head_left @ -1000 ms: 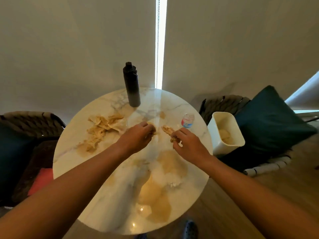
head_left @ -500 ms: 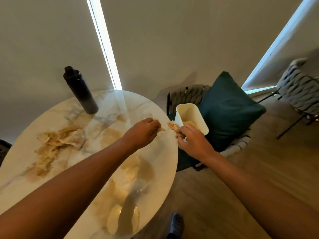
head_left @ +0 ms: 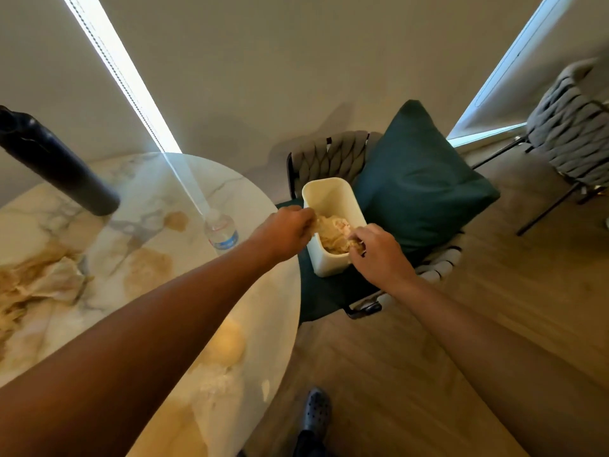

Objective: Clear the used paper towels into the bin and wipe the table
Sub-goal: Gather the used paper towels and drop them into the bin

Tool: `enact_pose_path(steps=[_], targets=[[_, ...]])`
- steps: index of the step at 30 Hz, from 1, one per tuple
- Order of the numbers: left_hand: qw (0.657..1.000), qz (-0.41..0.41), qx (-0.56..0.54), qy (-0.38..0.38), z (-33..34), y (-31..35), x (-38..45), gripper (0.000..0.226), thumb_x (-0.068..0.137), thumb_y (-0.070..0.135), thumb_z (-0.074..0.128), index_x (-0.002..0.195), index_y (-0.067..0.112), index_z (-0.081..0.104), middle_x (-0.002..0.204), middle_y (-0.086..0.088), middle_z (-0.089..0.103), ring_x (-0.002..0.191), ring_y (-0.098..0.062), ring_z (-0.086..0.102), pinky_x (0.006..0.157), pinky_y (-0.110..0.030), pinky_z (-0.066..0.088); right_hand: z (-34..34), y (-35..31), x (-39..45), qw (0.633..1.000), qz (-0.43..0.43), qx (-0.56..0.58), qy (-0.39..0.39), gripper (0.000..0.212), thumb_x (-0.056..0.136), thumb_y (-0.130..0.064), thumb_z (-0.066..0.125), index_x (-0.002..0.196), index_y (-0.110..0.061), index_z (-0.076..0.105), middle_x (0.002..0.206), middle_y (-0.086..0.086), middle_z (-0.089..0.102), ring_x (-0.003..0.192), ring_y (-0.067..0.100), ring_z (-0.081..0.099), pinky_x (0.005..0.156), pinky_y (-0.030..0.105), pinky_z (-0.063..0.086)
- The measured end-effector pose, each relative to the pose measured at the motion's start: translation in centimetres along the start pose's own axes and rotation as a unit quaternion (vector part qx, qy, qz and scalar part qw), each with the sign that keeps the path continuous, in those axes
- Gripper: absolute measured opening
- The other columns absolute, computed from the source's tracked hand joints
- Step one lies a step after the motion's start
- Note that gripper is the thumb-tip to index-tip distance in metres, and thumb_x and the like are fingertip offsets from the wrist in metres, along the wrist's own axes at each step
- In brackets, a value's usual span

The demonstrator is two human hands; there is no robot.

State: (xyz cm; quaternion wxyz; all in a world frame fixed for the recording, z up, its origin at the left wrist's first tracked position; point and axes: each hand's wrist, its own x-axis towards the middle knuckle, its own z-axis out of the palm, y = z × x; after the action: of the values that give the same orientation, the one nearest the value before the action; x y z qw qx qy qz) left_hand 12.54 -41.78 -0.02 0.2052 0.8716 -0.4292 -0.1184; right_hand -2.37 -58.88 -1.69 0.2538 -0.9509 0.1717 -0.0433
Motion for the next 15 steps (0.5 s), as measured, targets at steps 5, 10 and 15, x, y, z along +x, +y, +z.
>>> enact_pose_path(steps=[5,10,15], targets=[[0.999,-0.033,-0.018,-0.003,2.3,-0.1,5.5,0.025,0.100,0.026,0.057,0.122,0.016,0.063,0.112,-0.006,0.067,0.091,-0.019,0.065,0.089,-0.038,0.059,1.3,3.0,3.7,1.000,0.016,0.009,-0.024,0.019,0.094,-0.020,0.064,0.113,-0.017,0.067,0.111,0.001,0.059,0.095,0.013,0.058,0.083,0.030,0.052],[0.999,-0.041,-0.025,0.001,4.1,-0.8,10.3,0.027,0.101,0.022,0.056,0.127,0.016,0.060,0.121,-0.008,0.063,0.099,-0.020,0.064,0.087,-0.029,0.054,2.5,5.2,7.4,0.999,0.022,0.008,-0.036,0.027,0.094,-0.018,0.066,0.121,-0.017,0.066,0.117,0.003,0.061,0.104,0.017,0.061,0.085,0.026,0.049],[0.997,-0.078,-0.018,-0.019,5.7,-0.6,12.5,0.044,0.099,0.026,0.059,0.142,0.025,0.049,0.146,-0.007,0.049,0.124,-0.029,0.055,0.097,-0.038,0.051,3.4,6.4,9.8,0.998,0.028,0.016,-0.054,0.045,0.097,-0.022,0.062,0.141,-0.019,0.054,0.136,0.004,0.057,0.121,0.020,0.057,0.099,0.033,0.048]])
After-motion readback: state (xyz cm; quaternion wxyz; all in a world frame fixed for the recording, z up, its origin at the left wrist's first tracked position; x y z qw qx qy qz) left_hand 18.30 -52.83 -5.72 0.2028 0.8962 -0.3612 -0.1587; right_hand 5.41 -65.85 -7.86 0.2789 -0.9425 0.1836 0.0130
